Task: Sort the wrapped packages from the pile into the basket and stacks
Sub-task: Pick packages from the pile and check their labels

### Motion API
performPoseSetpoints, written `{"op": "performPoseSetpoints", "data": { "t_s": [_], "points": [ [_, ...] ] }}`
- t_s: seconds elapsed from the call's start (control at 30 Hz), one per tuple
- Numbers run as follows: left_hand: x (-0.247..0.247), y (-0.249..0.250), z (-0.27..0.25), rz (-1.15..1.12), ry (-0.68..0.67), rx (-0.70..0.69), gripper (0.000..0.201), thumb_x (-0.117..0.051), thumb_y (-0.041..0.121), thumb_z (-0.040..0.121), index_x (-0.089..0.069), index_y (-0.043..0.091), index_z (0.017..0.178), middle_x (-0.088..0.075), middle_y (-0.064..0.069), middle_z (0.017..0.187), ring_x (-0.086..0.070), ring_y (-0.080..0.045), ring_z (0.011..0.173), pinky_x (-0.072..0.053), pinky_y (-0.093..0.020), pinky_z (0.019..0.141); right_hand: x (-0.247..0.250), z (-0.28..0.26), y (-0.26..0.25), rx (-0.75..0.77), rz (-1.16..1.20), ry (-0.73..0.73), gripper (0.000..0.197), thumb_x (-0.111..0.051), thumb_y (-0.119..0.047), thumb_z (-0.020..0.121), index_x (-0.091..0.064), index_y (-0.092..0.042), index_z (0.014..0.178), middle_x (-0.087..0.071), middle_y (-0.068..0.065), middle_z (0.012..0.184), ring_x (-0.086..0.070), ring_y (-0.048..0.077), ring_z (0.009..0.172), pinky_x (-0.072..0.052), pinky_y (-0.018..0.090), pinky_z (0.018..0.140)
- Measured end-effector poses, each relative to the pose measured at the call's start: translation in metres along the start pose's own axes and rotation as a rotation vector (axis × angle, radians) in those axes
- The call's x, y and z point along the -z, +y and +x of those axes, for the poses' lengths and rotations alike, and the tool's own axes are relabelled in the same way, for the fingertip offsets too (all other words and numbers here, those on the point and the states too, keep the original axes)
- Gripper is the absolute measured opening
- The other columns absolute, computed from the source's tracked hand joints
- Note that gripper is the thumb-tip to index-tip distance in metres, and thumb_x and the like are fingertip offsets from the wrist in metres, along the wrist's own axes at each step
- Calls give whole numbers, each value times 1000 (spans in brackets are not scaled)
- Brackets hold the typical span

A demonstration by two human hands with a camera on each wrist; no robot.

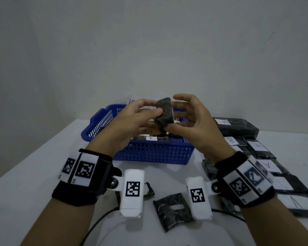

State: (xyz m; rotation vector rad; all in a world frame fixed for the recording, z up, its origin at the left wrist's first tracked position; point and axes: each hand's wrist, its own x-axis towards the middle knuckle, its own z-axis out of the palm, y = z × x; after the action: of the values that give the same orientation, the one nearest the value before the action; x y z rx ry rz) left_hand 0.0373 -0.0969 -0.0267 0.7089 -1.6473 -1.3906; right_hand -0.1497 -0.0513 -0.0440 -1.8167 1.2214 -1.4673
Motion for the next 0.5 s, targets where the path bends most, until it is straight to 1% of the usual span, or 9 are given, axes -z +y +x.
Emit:
{"op": "performPoseSetpoints", "data": {
  "t_s": [0.07,0.1,0.2,0.23,0.3,0.37,0.43,0.47,0.5],
  "points": [
    [2,1,0,-13,28,-57,49,-72,23,79,-58,12,124,-74,-9,102,-75,-24,87,-60,-31,71,2,0,0,-22,41,-67,68,-81,-24,83,-47,-31,141,-56,-10,140,-68,11,110,-60,30,86],
    [2,1,0,23,36,-93,49,-74,19,79,-58,13,125,-73,-7,103,-74,-23,90,-60,-31,71,2,0,-1,-40,86,-68,62,-77,-28,86,-49,-30,141,-56,-7,140,-71,14,107,-61,33,84],
    [-1,2,-2,137,18,-140,39,-74,9,83,-60,20,118,-68,-5,108,-74,-20,90,-59,-29,70,0,1,-4,-61,146,29,35,-70,-19,94,-60,-18,127,-68,5,120,-75,23,92,-62,38,73],
    [-3,2,-2,161,-1,-144,37,-73,8,85,-60,22,117,-67,-6,110,-74,-20,91,-60,-30,71,-1,2,-4,-49,119,69,30,-71,-16,92,-63,-17,121,-70,8,114,-75,23,89,-63,41,71],
    [-4,3,-4,188,-49,-160,35,-68,7,90,-61,23,120,-66,-10,115,-73,-23,96,-61,-33,76,-1,2,-2,-7,59,150,28,-71,-19,82,-65,-19,109,-71,10,105,-74,25,85,-64,44,69],
    [-6,1,-3,192,-77,-154,40,-68,6,90,-60,25,124,-66,-12,114,-73,-25,97,-61,-35,78,-1,1,0,26,24,197,28,-68,-21,75,-63,-20,103,-71,10,102,-72,24,72,-64,42,65],
    [-7,-3,0,226,-52,-138,45,-71,4,87,-58,27,124,-68,-12,110,-74,-23,92,-61,-32,75,-1,1,0,45,-8,189,30,-70,-18,76,-61,-19,105,-70,8,104,-68,16,61,-63,38,62],
    [-8,-5,1,261,-26,-151,45,-73,3,86,-59,26,121,-69,-10,108,-74,-23,91,-61,-30,75,-2,1,0,45,-2,172,32,-72,-14,79,-60,-18,108,-70,7,106,-68,14,61,-62,37,63],
    [-8,-7,2,302,5,-180,44,-74,3,84,-60,26,119,-70,-9,106,-72,-23,91,-61,-31,77,-1,1,0,26,35,147,33,-74,-13,84,-59,-18,113,-69,7,110,-70,15,67,-62,37,66]
  ]
}}
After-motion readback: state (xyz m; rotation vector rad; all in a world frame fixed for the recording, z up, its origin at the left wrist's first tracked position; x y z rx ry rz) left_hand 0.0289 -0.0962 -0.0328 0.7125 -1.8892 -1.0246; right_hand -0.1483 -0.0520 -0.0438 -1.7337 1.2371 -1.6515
